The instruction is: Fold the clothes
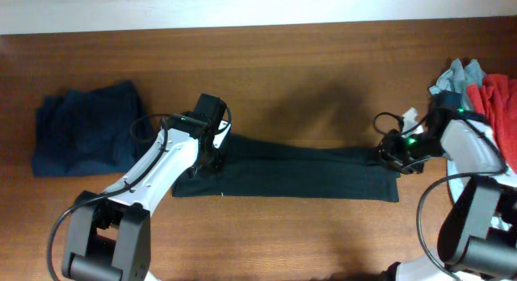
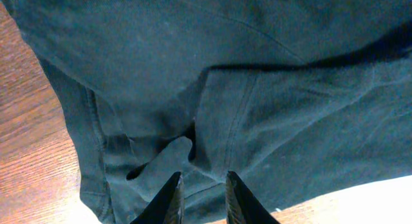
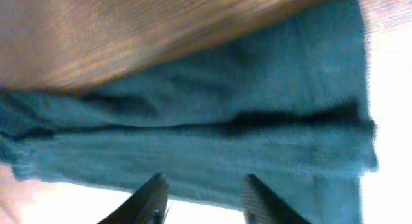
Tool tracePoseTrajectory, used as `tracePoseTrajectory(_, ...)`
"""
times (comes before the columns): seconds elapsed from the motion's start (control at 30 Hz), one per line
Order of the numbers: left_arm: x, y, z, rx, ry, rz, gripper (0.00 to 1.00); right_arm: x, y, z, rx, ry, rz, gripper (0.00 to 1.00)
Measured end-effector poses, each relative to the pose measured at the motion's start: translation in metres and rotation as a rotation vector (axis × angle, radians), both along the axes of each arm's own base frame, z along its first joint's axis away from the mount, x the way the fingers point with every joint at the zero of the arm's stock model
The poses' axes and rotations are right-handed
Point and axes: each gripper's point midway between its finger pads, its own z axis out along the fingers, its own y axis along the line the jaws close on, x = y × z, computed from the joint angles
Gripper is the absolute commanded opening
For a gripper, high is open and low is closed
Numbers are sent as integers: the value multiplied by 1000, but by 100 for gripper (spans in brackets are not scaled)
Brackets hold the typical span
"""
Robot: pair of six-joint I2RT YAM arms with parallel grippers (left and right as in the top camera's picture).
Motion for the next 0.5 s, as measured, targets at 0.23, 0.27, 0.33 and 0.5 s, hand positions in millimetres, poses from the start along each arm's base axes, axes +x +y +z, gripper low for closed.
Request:
tracePoseTrajectory(0.23, 0, 0, 0, 0, -2, 0, 23, 3, 4, -27, -37, -11, 1, 19)
tracePoseTrajectory(0.27, 0, 0, 0, 0, -2, 0, 23, 3, 3, -30, -45, -13, -6, 18)
tracePoseTrajectory(0.33, 1, 0, 0, 0, -2, 0, 23, 3, 1, -34, -59, -17, -13, 6)
tracePoseTrajectory(0.5, 2, -1, 0, -3, -9, 0, 23, -18, 5, -40, -46, 77, -31, 4)
